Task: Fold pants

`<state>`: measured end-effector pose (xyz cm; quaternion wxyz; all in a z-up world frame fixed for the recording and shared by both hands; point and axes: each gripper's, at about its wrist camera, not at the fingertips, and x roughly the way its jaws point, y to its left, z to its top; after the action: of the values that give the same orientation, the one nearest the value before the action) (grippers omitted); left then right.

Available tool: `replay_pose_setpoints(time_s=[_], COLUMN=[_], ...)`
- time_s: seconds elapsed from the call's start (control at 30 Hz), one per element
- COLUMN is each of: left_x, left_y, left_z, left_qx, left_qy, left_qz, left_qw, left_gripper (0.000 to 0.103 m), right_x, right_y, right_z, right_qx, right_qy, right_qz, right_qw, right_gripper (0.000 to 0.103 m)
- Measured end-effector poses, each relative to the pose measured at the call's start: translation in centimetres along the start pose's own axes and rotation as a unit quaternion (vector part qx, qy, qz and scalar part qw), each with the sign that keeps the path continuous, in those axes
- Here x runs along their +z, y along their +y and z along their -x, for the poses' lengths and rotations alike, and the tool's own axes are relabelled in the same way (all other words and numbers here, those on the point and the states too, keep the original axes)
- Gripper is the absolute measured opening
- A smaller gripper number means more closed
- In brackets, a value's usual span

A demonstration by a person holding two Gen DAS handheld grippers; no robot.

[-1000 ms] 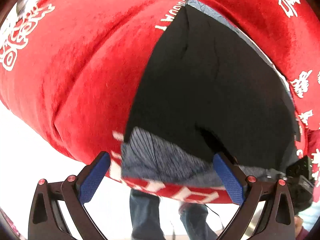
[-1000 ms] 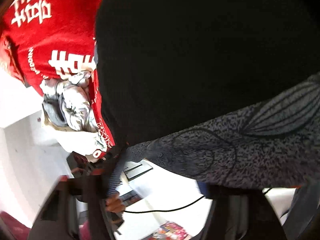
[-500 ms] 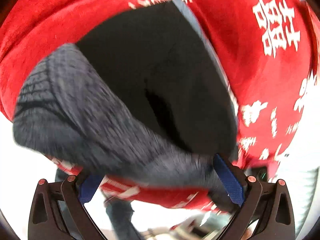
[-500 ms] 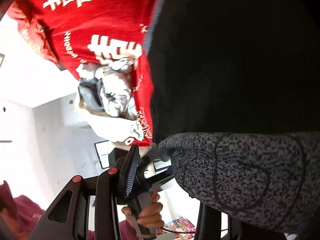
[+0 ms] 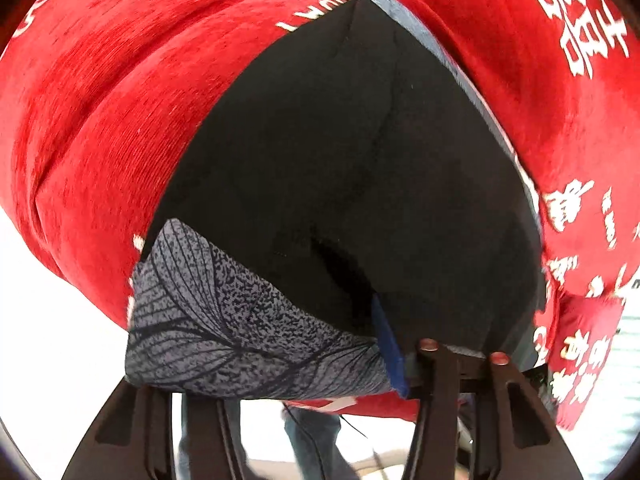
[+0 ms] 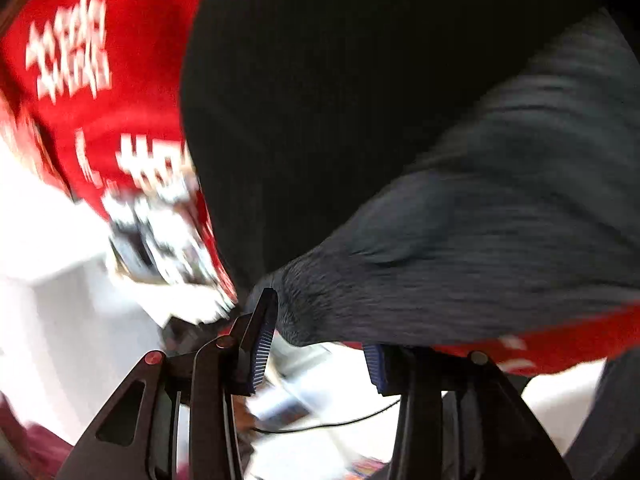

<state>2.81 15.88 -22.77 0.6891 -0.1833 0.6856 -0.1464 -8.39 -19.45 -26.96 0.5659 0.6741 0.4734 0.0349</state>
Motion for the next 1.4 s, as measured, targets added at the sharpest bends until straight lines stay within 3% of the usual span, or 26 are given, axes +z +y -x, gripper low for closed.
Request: replay_pose_setpoints(time_s=[0.07, 0.1, 0.13, 0.27, 0.5, 0.7, 0.83, 0.97, 1.07, 1.13, 1.2, 1.27, 1.3, 1.33, 1.37, 1.4], left_x=[0.1, 0.4, 0.5, 1.4, 3.7, 9.5, 15.1, 20.9, 23.3, 24.1, 24.3, 24.2, 24.0, 23.8, 23.4, 23.0], left_y=[0.2, 0.2, 0.2, -1.2, -5.2, -10.4, -12.9, -13.6, -12.7, -12.4, -12.3, -12.5, -12.8, -12.9, -13.2, -13.7], left_z=[0.2, 0.4, 0.7, 2.5, 6.8, 7.9, 5.9, 0.7, -3.8, -4.8, -3.4, -1.3, 0.1, 1.0, 1.7, 1.9], left_qx=[-0.004, -0.009, -0.009, -0.01, -0.038, -0.042, -0.019, 0.034, 0.072, 0.078, 0.065, 0.081, 0.103, 0.118, 0.131, 0.139], left_qy=[0.012, 0.017, 0.021, 0.03, 0.008, -0.057, -0.105, -0.122, -0.104, -0.101, -0.099, -0.118, -0.128, -0.135, -0.145, -0.146], left_qz=[-0.009, -0.012, -0.016, -0.047, -0.09, -0.119, -0.108, -0.076, -0.044, -0.027, -0.019, -0.034, -0.047, -0.055, -0.066, -0.086], left_qw=[0.9999, 0.9997, 0.9996, 0.9984, 0.9952, 0.9903, 0.9884, 0.9891, 0.991, 0.9915, 0.9928, 0.9891, 0.9853, 0.9822, 0.9785, 0.9756], left_gripper=[0.032, 0.03, 0.025, 0.024, 0.024, 0.024, 0.025, 0.029, 0.03, 0.03, 0.03, 0.032, 0.038, 0.059, 0.065, 0.065], right_x=[0.3, 0.3, 0.2, -0.7, 0.4, 5.7, 12.5, 19.9, 24.2, 26.4, 26.9, 26.6, 26.2, 25.5, 24.8, 23.8], right_y=[-0.7, -0.8, -0.5, 3.1, 11.3, 18.4, 21.6, 23.5, 21.4, 19.1, 18.2, 19.1, 19.6, 20.6, 21.5, 22.7], right_z=[0.6, 0.8, 1.1, 2.1, 3.8, 3.4, 1.8, -2.7, -5.8, -8.0, -8.4, -8.3, -7.9, -7.5, -7.1, -6.4], right_qx=[0.021, 0.023, 0.012, -0.04, -0.056, -0.064, -0.071, -0.097, -0.134, -0.162, -0.144, -0.139, -0.141, -0.143, -0.141, -0.14], right_qy=[-0.021, -0.03, -0.036, -0.043, -0.051, -0.025, 0.012, 0.038, 0.05, 0.062, 0.06, 0.064, 0.065, 0.069, 0.071, 0.069], right_qz=[-0.037, -0.048, -0.051, 0.014, 0.095, 0.173, 0.208, 0.214, 0.183, 0.162, 0.146, 0.157, 0.168, 0.185, 0.203, 0.233], right_qw=[0.999, 0.998, 0.998, 0.998, 0.993, 0.983, 0.975, 0.971, 0.973, 0.971, 0.977, 0.976, 0.974, 0.97, 0.966, 0.96], right_gripper=[0.031, 0.007, 0.007, 0.006, 0.006, 0.007, 0.007, 0.011, 0.012, 0.013, 0.014, 0.028, 0.045, 0.05, 0.05, 0.05])
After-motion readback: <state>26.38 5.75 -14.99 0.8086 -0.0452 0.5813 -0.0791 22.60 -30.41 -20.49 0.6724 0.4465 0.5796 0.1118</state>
